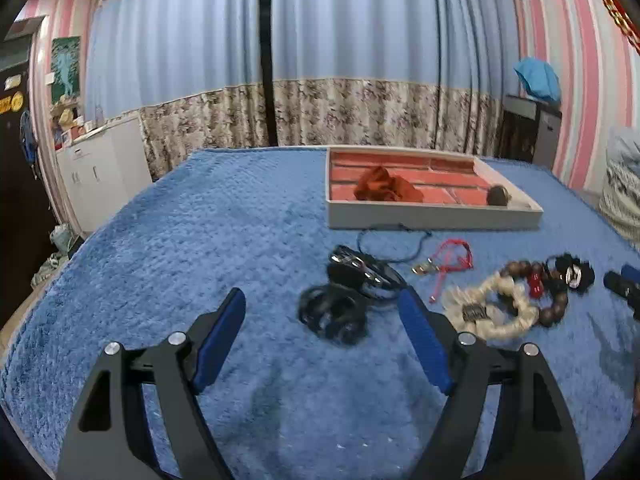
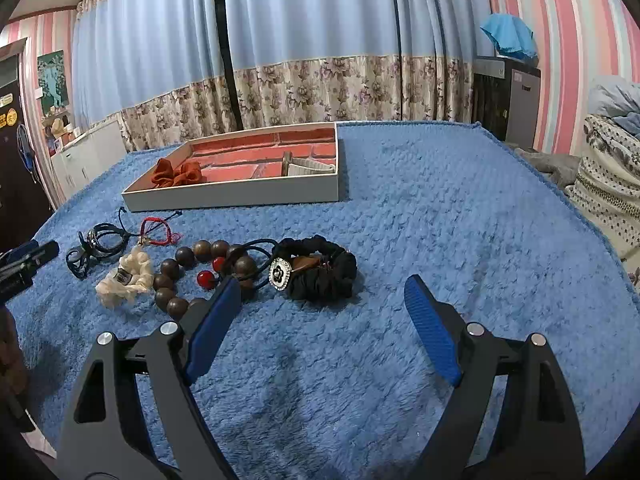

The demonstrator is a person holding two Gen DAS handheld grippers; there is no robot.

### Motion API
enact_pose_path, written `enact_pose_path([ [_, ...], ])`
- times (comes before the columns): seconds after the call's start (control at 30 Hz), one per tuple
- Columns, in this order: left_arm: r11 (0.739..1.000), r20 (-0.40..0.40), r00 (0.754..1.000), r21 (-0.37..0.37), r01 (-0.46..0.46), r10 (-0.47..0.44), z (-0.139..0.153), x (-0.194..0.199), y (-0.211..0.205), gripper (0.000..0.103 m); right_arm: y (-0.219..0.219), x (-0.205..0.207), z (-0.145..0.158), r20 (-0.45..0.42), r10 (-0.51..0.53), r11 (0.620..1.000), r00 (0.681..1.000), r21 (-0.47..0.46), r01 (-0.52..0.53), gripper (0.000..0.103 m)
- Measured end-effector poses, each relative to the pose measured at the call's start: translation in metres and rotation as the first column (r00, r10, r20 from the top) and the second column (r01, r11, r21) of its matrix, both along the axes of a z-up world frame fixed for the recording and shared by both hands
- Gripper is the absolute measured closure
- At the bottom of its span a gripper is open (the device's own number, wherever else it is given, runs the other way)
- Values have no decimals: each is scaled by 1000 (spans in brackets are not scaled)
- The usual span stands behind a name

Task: Organize jewelry
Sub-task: 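Withdraw both tools from the tray back over the bed, then grasp the black claw clip with the left tool while the right tool grasps the black beaded bracelet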

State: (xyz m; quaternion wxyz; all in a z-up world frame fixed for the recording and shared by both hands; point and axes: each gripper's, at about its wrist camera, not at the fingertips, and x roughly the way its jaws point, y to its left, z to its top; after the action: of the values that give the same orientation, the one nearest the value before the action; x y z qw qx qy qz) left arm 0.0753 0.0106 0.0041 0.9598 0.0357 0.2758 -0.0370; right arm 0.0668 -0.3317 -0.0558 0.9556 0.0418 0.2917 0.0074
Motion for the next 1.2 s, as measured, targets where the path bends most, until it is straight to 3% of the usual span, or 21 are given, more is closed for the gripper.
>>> enact_pose_path([
  [0.3,1000,-105,994,-25,-4,1,-11,15,3,25,-2,8,0,-41,-2,1000,999,9,2,20],
  [0.6,1000,-141,990,-17,8,-10,-11,28,1,25,-20,27,0,-112,-67,996,991,54,73,22],
  [0.83,999,-177,984,-36,5,-12,-14,40,3,25,-18,44,-8,-173,-33,998,984,42,41,55],
  [1.07,999,-202,979,-39,21,-28,-18,46,1,25,-18,55,-13,-196,-8,998,981,61,21,56],
  [1.2,999,-221,975,-39,25,-33,-20,49,0,25,-6,58,-14,-191,31,999,981,33,-25,74],
])
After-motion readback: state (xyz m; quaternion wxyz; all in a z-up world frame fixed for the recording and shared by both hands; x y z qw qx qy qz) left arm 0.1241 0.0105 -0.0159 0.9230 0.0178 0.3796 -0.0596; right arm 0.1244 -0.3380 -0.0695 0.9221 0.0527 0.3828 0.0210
